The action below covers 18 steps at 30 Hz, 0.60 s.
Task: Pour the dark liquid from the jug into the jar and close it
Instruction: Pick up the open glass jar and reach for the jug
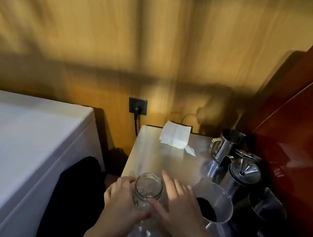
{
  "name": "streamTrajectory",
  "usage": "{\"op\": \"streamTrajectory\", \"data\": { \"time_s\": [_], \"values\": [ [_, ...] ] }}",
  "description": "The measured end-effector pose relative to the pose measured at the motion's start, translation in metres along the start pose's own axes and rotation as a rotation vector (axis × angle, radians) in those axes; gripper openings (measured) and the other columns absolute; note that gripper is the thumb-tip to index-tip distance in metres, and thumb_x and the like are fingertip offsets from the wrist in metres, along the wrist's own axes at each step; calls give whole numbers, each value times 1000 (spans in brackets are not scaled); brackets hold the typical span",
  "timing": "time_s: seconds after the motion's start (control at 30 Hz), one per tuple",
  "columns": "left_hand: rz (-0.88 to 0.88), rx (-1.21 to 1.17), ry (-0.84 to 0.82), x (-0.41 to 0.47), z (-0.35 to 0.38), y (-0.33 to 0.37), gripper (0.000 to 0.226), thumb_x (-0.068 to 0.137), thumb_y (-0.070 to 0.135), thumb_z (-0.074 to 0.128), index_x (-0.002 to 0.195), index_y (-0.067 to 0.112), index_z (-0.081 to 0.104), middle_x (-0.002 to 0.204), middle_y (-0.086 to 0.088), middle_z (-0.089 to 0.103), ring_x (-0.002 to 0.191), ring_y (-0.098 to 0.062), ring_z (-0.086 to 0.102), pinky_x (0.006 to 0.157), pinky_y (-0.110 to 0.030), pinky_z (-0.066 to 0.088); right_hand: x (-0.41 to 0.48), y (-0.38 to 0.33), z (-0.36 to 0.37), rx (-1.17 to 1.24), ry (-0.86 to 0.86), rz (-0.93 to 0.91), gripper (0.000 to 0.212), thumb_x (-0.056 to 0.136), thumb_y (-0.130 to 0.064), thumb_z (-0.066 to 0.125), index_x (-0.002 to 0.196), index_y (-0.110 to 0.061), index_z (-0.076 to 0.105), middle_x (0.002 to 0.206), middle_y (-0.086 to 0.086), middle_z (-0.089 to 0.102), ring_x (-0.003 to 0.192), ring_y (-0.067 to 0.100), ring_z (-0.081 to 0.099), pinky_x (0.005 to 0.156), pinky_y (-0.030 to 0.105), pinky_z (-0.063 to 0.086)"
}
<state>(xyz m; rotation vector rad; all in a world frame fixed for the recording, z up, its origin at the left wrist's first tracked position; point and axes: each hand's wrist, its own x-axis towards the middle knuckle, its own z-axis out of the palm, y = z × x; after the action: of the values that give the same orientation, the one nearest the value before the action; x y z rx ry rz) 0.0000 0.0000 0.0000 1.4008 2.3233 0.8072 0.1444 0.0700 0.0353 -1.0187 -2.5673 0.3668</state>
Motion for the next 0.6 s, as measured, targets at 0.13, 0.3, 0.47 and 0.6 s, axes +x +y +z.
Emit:
{"op": "streamTrajectory", "data": {
  "time_s": [0.13,0.3,0.47,0.6],
  "values": [
    [16,-146,49,0,3,0,72,57,66,58,114,26,38,107,10,44,105,-10,42,105,-42,27,-1,-4,6,-28,69,-12,57,79,-53,50,117,-10,55,100,4,67,81,23,63,70,35,53],
    [57,-204,83,-3,8,-3,58,60,62,65,102,36,36,101,14,48,93,4,34,99,-42,33,-6,0,12,-13,129,-18,51,76,-44,61,109,-6,60,98,9,68,78,28,65,67,35,55],
    [69,-291,51,-9,10,6,58,56,64,63,100,34,41,99,10,53,97,-10,54,90,-42,44,-17,2,7,90,155,-2,49,82,-48,51,113,-10,56,99,5,66,84,23,63,71,34,53],
    [96,-336,24,-17,14,12,57,56,50,72,101,32,41,99,10,49,99,-15,52,87,-42,45,-27,4,2,84,161,24,50,81,-50,47,111,-10,57,95,3,66,81,19,63,69,26,50]
  ]
}}
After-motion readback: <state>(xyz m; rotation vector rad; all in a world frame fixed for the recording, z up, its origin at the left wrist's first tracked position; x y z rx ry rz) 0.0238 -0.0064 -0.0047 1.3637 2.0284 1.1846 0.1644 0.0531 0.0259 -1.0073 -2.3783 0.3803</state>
